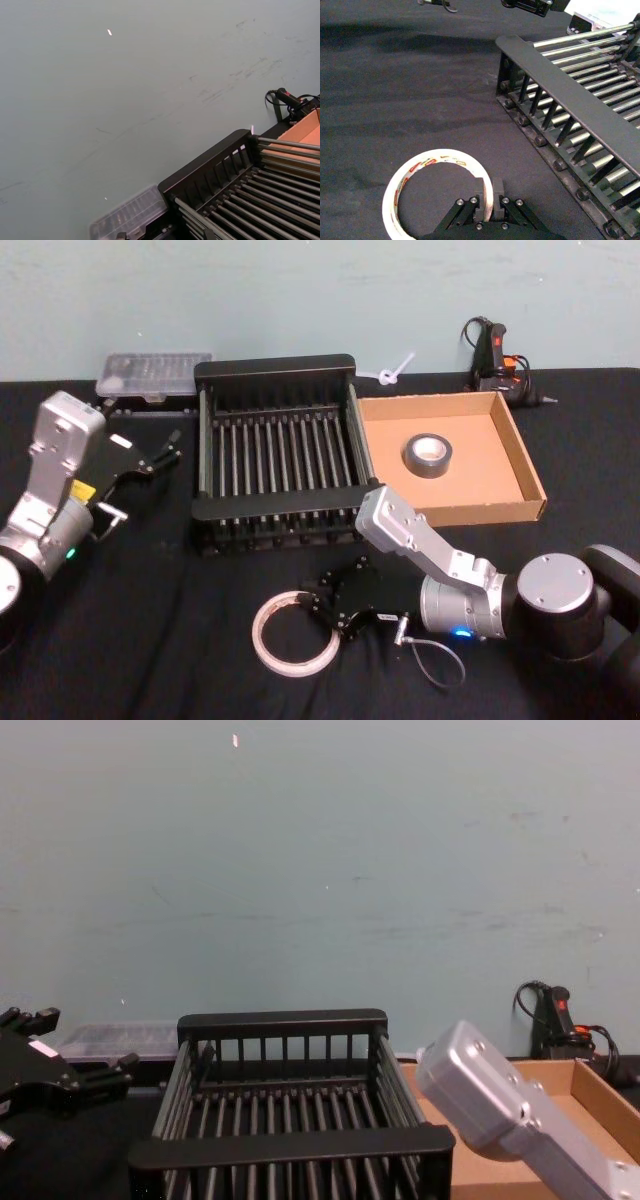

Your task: Pick up the white tape and place it into the black box , Pick up the silver tape and place it into the brown box.

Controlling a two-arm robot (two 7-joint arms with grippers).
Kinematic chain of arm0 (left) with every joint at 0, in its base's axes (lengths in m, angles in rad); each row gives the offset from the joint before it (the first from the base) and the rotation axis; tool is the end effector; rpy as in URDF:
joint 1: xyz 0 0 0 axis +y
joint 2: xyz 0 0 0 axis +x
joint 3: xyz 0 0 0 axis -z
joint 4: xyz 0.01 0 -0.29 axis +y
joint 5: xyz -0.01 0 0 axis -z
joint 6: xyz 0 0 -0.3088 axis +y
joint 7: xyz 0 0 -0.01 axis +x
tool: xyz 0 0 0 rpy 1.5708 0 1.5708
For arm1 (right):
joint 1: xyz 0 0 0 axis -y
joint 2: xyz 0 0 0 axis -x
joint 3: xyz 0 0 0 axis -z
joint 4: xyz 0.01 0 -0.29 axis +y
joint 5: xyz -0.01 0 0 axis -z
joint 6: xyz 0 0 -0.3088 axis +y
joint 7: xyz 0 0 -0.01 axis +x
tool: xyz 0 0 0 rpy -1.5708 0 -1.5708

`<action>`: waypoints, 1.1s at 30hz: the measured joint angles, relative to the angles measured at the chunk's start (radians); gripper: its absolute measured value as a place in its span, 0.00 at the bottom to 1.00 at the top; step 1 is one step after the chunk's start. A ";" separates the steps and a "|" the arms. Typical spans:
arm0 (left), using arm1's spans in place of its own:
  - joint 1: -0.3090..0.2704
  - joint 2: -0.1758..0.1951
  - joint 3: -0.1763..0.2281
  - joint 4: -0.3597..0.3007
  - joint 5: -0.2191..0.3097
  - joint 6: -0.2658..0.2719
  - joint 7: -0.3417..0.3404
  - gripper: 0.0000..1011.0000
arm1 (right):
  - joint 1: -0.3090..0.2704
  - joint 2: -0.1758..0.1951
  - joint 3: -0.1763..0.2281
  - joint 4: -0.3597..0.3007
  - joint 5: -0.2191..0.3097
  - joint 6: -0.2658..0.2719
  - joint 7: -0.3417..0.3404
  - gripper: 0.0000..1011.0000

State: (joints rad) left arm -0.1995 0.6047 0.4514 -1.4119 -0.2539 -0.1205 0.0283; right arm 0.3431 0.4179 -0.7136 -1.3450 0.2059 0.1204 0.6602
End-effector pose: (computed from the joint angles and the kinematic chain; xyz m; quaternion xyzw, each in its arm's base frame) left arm 0.3581 0.0827 -0.3023 0.1415 -0.1324 0.5799 0.7913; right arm 0.3693 0.0394 -0.3192 -0.2272 0.0038 -0.1809 0.9569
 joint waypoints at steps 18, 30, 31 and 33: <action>0.000 0.000 0.000 0.000 0.000 0.000 0.000 0.99 | -0.004 0.005 0.012 -0.011 0.022 -0.011 0.009 0.09; 0.000 0.000 0.000 0.000 0.000 0.000 0.000 0.99 | -0.023 0.049 0.051 -0.091 0.062 -0.034 0.006 0.09; 0.000 0.000 0.000 0.000 0.000 0.000 0.000 0.99 | -0.024 0.052 0.055 -0.097 0.065 -0.036 0.005 0.09; 0.000 0.000 0.000 0.000 0.000 0.000 0.000 0.99 | -0.026 0.058 0.061 -0.107 0.072 -0.039 0.003 0.09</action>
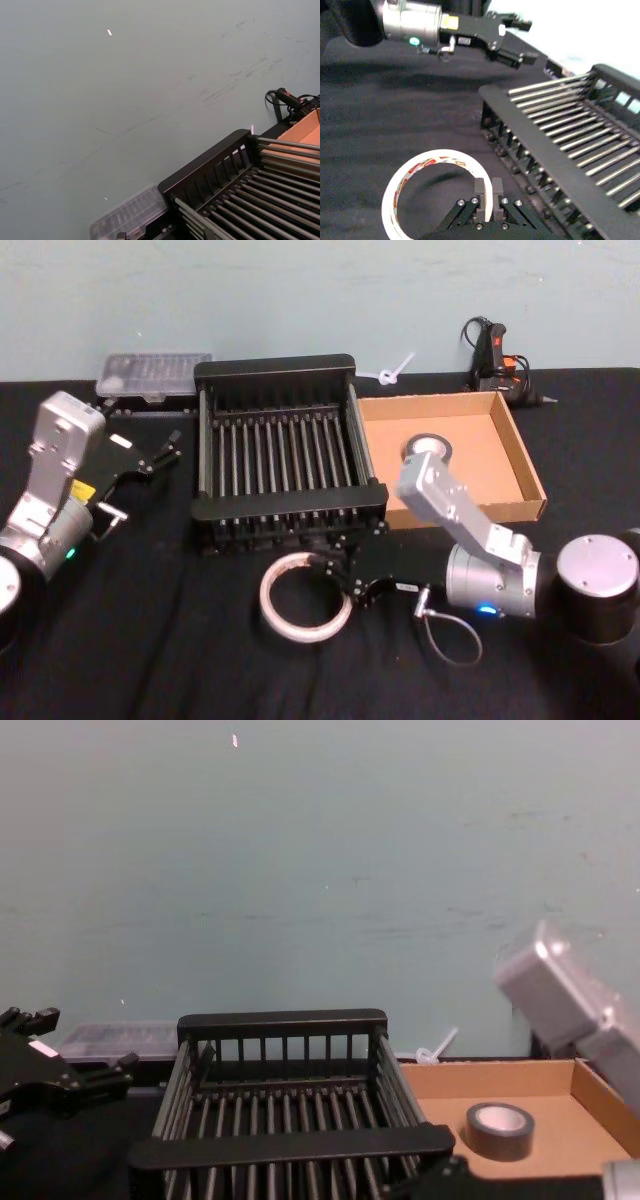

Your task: Pick up the white tape and place it into the black box , Pick up the silver tape and place it into the brown box.

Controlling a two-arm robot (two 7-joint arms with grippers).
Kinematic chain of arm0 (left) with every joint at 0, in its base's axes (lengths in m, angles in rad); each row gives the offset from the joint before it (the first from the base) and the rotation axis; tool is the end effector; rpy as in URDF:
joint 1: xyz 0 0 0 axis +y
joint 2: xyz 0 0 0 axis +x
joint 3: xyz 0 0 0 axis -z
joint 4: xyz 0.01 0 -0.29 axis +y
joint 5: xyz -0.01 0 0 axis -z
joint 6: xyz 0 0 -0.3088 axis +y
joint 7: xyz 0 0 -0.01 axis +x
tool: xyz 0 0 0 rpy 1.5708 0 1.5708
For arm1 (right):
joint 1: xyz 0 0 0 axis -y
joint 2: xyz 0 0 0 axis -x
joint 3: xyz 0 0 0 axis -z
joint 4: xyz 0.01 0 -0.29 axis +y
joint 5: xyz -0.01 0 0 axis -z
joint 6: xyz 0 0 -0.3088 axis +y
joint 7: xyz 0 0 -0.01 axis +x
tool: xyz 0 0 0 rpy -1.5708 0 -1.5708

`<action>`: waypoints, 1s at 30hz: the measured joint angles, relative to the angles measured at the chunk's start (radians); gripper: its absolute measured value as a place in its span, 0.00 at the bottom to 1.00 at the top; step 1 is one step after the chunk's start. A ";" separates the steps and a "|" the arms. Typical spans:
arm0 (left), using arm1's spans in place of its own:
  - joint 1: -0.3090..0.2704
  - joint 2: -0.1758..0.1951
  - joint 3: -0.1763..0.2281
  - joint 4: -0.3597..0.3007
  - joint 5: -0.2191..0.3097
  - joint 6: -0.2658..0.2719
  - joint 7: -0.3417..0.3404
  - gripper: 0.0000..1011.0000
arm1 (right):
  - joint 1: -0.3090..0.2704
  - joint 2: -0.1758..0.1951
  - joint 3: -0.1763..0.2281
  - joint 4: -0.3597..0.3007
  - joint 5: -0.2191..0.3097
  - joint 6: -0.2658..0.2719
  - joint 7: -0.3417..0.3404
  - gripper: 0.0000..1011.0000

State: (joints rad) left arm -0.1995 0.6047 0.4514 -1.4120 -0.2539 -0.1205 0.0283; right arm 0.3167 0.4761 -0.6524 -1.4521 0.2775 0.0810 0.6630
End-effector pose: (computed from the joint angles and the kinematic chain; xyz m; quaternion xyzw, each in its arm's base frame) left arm 0.3581 0.0827 -0.3023 0.1415 -0.1325 0.5799 0.7913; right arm 0.3674 0.0205 -0.2915 -0.1740 -0.0199 -0.1938 0.9653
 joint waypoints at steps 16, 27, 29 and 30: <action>0.000 0.000 0.000 0.000 0.000 0.000 0.000 0.99 | 0.008 0.033 0.073 -0.058 0.050 -0.044 -0.035 0.09; 0.000 0.000 0.000 0.000 0.000 0.000 0.000 0.99 | 0.045 0.007 0.100 -0.046 0.051 -0.051 -0.075 0.09; 0.000 0.000 0.000 0.000 0.000 0.000 0.000 0.99 | 0.055 -0.004 0.105 -0.037 0.049 -0.048 -0.090 0.09; 0.000 0.000 0.000 0.000 0.000 0.000 0.000 0.99 | 0.062 -0.014 0.108 -0.029 0.047 -0.046 -0.101 0.09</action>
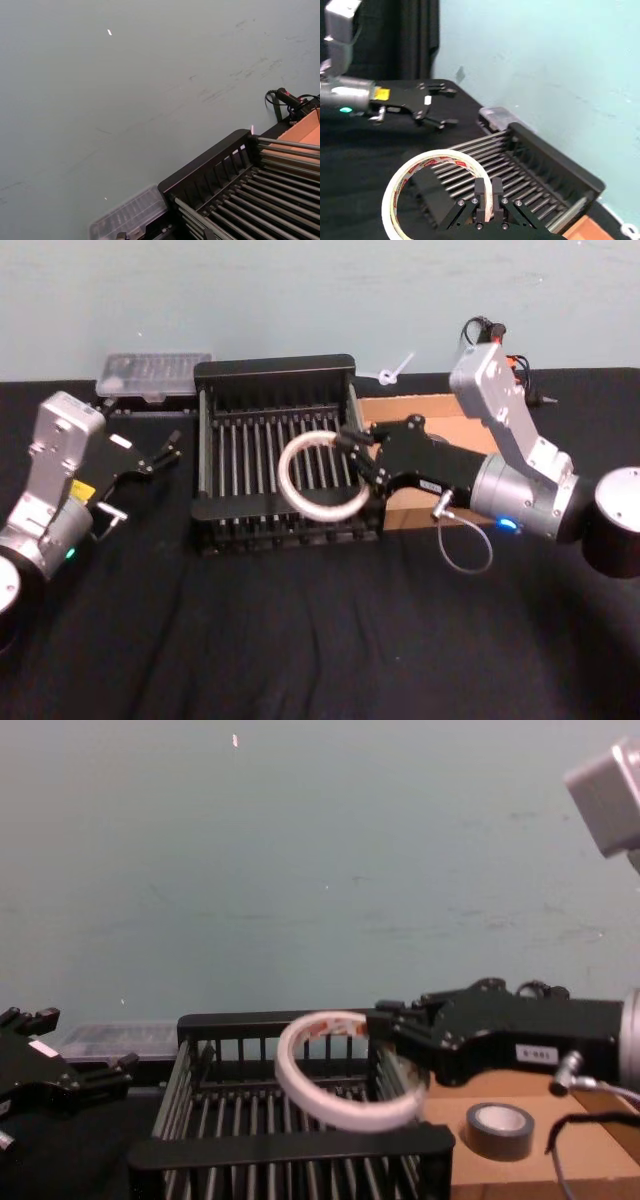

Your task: Pick up the white tape and place it into the black box , Pick up the silver tape and place it into the brown box.

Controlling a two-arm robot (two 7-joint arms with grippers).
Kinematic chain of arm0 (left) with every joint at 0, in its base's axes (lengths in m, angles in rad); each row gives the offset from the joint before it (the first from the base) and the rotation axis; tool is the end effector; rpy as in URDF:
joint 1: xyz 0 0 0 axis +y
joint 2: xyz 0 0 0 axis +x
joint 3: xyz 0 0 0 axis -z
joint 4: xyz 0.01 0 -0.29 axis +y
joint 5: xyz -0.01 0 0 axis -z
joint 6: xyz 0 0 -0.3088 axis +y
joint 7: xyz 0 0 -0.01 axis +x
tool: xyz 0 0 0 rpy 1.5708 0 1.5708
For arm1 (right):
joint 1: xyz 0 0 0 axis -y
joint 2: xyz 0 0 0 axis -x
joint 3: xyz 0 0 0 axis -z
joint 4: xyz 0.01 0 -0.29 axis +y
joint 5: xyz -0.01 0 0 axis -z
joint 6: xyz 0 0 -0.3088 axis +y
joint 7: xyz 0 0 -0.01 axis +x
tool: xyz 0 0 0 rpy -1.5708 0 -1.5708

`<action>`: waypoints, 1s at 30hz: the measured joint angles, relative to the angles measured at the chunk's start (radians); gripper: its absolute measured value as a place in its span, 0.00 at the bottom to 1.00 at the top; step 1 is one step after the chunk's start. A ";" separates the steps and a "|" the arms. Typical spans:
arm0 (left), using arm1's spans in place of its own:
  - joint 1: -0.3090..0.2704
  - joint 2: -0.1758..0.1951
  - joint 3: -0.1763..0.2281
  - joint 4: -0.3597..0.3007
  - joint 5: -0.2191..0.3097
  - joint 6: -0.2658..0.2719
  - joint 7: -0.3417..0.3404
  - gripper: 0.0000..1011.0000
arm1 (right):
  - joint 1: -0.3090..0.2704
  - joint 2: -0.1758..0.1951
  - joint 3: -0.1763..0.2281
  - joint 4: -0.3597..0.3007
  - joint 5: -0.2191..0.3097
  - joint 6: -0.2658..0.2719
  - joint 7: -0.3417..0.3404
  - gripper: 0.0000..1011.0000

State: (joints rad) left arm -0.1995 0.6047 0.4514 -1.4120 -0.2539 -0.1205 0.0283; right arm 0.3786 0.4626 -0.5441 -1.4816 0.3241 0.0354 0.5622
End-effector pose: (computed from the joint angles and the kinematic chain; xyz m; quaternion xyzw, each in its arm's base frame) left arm 0.3581 0.0827 -0.3023 0.1415 -0.1325 0.5799 0.7913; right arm 0.3962 0.0047 -0.2402 -0.0977 -0.0805 -0.2842 0.9504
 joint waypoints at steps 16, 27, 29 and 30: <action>0.000 0.000 0.000 0.000 0.000 0.000 0.000 0.99 | 0.093 -0.110 0.016 0.130 -0.043 0.076 -0.088 0.09; 0.000 0.000 0.000 0.000 0.000 0.000 0.000 0.99 | 0.182 -0.201 0.009 0.297 -0.082 0.120 -0.120 0.09; 0.000 0.000 0.000 0.000 0.000 0.000 0.000 0.99 | 0.196 -0.218 0.009 0.330 -0.090 0.122 -0.123 0.09; 0.000 0.000 0.000 0.000 0.000 0.000 0.000 0.99 | 0.201 -0.222 0.009 0.340 -0.093 0.122 -0.124 0.09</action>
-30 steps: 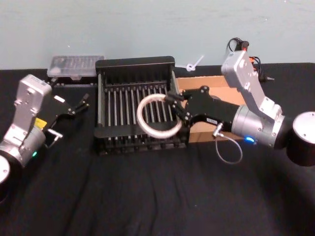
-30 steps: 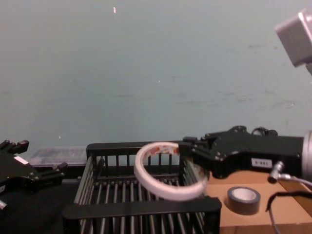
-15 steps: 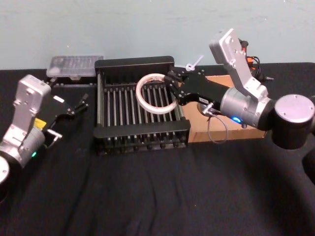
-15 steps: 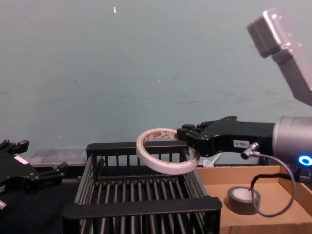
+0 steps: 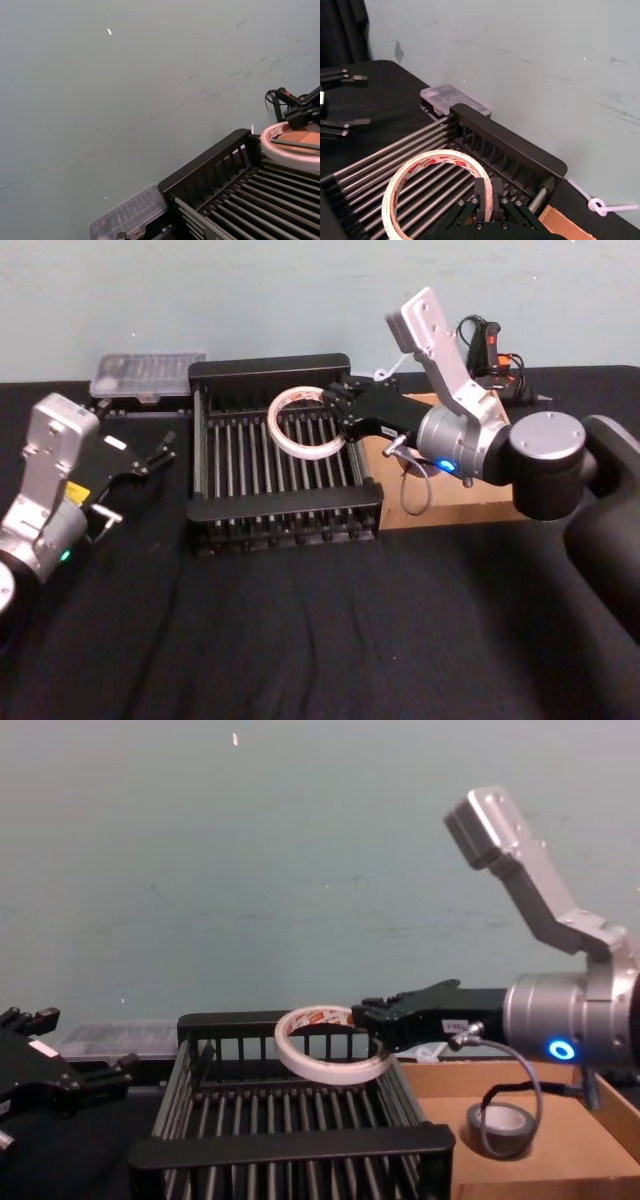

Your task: Pick up the white tape and place it into the black box , Pick up the silver tape and place it into the brown box.

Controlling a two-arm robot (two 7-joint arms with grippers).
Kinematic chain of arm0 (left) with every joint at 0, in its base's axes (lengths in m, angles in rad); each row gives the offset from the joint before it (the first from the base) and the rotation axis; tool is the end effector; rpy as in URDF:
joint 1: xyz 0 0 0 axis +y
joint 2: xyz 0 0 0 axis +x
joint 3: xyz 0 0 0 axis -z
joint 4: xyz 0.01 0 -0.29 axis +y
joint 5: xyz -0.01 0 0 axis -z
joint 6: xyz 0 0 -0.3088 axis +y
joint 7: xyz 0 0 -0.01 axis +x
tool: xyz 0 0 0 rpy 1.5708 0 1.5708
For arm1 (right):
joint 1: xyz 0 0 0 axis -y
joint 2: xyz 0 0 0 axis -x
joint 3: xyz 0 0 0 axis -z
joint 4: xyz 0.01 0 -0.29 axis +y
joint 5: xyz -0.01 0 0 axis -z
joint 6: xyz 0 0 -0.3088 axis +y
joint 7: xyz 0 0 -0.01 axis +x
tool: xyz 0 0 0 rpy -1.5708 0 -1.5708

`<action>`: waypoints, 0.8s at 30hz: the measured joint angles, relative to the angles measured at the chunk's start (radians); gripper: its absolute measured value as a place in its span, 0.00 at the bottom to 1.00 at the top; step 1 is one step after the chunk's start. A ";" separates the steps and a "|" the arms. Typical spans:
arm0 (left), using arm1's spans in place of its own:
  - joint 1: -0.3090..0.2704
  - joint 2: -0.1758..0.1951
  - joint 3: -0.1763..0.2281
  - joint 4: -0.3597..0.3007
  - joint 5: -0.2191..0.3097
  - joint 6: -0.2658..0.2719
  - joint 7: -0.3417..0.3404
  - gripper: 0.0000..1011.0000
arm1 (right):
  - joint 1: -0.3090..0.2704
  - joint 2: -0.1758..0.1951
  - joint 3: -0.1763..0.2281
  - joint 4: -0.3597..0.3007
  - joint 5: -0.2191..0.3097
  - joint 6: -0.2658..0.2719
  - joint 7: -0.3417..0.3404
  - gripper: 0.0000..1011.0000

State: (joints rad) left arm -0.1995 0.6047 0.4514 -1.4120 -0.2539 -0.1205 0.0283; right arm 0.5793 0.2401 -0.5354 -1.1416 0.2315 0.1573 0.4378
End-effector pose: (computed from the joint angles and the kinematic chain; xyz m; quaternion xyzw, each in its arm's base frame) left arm 0.3581 0.0827 -0.3023 0.1415 -0.1325 0.5799 0.7913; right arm 0.4621 0.0435 -0.2433 -0.1399 -0.0214 -0.3819 0.9133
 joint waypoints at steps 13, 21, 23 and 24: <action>0.000 0.000 0.000 0.000 0.000 0.000 0.000 0.99 | 0.043 -0.058 -0.002 0.118 -0.037 -0.004 0.003 0.09; 0.000 0.000 0.000 0.000 0.000 0.000 0.000 0.99 | 0.044 -0.057 -0.002 0.116 -0.038 -0.005 0.003 0.09; 0.000 0.000 0.000 0.000 0.000 0.000 0.000 0.99 | 0.043 -0.056 -0.002 0.115 -0.037 -0.005 0.004 0.09; 0.000 0.000 0.000 0.000 0.000 0.000 0.000 0.99 | 0.043 -0.056 -0.002 0.114 -0.037 -0.005 0.004 0.09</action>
State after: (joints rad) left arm -0.1995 0.6047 0.4514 -1.4120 -0.2539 -0.1205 0.0283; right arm 0.6222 0.1841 -0.5372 -1.0273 0.1944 0.1519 0.4414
